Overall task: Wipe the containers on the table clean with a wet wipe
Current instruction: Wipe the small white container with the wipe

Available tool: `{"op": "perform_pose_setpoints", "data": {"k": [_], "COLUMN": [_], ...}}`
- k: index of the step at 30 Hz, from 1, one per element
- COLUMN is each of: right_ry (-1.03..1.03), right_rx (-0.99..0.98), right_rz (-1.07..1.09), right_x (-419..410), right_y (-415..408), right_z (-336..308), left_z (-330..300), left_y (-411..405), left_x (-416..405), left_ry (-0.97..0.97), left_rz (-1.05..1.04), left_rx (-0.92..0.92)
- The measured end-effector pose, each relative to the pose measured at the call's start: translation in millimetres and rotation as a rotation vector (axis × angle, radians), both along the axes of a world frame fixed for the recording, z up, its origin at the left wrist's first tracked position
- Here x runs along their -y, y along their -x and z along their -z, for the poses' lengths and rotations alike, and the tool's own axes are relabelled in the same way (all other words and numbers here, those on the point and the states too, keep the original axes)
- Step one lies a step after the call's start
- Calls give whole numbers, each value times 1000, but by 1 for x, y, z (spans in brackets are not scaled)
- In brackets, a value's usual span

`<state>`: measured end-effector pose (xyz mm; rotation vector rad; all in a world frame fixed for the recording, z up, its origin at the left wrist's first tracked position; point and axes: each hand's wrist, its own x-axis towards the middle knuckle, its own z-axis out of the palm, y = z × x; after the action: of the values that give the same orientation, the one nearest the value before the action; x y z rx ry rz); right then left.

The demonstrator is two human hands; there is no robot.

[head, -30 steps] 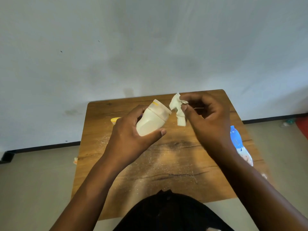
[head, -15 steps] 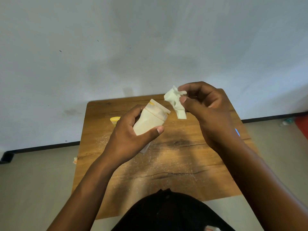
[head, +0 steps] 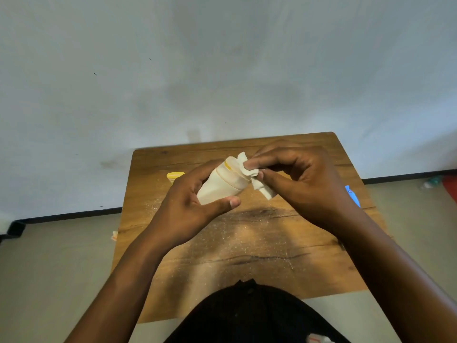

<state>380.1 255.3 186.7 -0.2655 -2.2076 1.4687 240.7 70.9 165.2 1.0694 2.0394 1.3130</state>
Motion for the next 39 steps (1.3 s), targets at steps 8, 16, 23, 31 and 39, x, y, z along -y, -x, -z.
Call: {"op": "perform_pose_setpoints", "data": {"k": [8,16,23,31,39], "right_ry": [-101,-141,-134,-80,-25], "right_rx": [-7,-62,-53,-43,-88], "right_rz": [6,-15,7,54,-19], "right_x": [0,0,-1,-1,11], "right_y": [7,9,7,14,10], "right_z": [0,-3,2,4,3], "left_z": [-4,3,0,3,11], "left_y": [5,1,7,8,9], "left_x": [-1,-4,-3,-5,-6], "left_ry": [-36,-15,-75,-47,14], "left_rz": [-17,24,-20,-4,-12], "left_rx": [-3,-37,-44,-61,-141]}}
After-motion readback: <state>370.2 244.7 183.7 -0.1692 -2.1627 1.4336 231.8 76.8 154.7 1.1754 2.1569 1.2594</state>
